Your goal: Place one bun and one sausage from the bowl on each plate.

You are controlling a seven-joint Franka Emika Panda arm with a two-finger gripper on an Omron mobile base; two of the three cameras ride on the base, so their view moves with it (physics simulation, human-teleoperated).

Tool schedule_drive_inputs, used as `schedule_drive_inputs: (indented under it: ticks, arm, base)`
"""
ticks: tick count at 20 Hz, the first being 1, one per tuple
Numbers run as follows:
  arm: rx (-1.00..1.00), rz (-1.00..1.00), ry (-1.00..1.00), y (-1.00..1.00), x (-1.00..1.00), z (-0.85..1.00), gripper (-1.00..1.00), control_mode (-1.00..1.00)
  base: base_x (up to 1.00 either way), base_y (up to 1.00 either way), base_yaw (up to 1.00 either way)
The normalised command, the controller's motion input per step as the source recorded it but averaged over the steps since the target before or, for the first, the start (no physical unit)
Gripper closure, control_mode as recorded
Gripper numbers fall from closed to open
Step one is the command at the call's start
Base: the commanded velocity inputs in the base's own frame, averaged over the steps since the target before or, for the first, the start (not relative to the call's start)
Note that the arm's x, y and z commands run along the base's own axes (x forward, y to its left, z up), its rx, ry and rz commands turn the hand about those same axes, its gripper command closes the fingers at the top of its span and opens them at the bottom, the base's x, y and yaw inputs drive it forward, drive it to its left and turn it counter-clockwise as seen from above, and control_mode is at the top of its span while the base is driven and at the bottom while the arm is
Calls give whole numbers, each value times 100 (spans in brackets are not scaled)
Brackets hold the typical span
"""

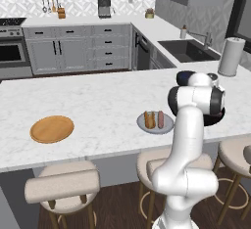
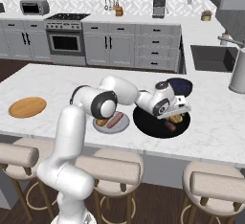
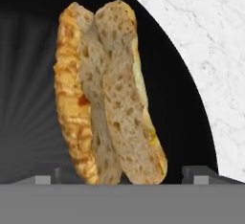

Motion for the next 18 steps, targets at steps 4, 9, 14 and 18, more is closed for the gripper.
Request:
schedule_drive_inputs:
  ticks: [4,9,14,18]
  arm:
    - [-3,3,5,3,0,-51,-100,-100]
    - [-3,1,5,12,2,-41,-100,-100]
    - [-1,0,13,29,0,-41,-100,-100]
    - [0,1,7,46,2,-8,-100,-100]
  base:
    - [0,0,0]
    - [0,0,0]
    - [0,0,0]
    - [0,0,0]
